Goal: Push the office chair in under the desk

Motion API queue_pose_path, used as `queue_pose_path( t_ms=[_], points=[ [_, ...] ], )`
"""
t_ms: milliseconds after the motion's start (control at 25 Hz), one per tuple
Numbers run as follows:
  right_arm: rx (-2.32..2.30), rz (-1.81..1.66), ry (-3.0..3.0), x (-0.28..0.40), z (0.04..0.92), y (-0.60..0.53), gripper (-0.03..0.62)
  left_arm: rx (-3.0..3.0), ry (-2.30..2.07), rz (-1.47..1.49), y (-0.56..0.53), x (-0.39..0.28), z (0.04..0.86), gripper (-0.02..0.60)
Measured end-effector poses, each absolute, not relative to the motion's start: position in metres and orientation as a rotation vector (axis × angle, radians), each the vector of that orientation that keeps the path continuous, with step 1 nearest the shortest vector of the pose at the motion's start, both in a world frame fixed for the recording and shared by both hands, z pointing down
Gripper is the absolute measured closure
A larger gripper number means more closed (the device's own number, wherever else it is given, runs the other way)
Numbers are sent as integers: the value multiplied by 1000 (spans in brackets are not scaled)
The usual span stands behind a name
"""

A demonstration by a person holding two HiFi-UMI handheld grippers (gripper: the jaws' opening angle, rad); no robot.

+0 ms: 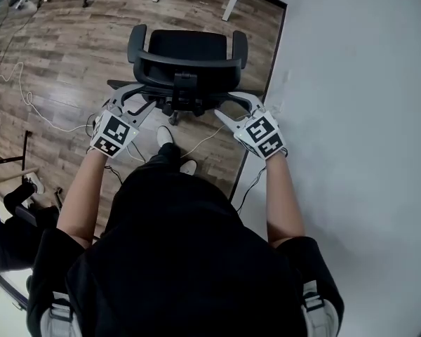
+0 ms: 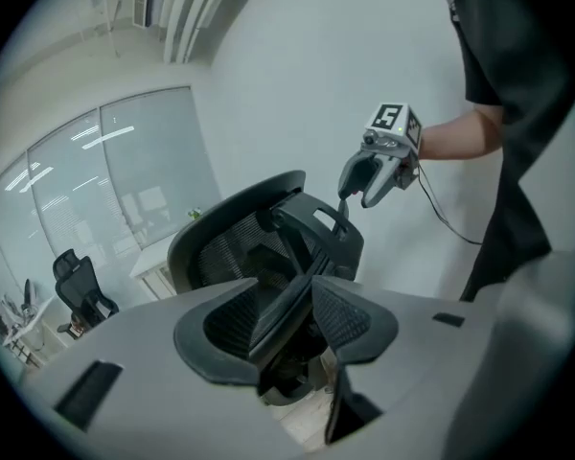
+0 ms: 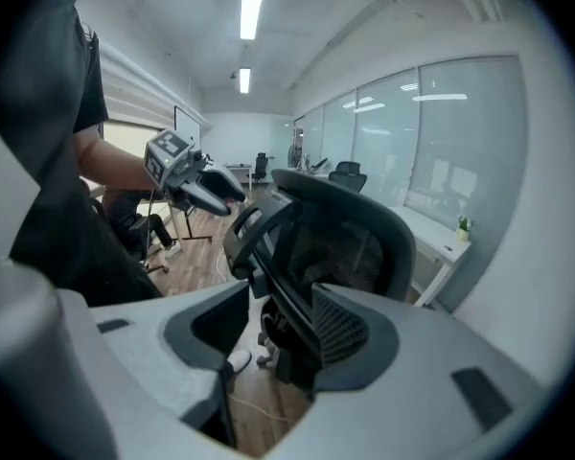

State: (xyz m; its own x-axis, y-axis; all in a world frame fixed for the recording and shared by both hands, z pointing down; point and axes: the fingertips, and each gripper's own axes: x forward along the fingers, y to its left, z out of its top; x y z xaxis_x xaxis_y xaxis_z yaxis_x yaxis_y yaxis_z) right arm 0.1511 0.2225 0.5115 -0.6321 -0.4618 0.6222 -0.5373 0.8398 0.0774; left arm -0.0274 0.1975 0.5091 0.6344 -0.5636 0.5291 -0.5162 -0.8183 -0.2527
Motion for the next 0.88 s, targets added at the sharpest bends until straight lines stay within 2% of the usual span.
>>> queue_pose_path(
  t_ms=[80,440,560,880],
  points=[
    [673,146,-2310,152,521,220,391,-2756,872,-996,192,-29,518,402],
    [442,24,-2072,162,555,193,388,-2648,541,-1341,171,-31,559,344],
    [381,-25,-1986,169,571,188,388,-2569,409,-1464,170,-32,576,345],
    [238,-143,-1790,177,603,188,396,-2274,173,-1725,178,-48,595,396]
  ],
)
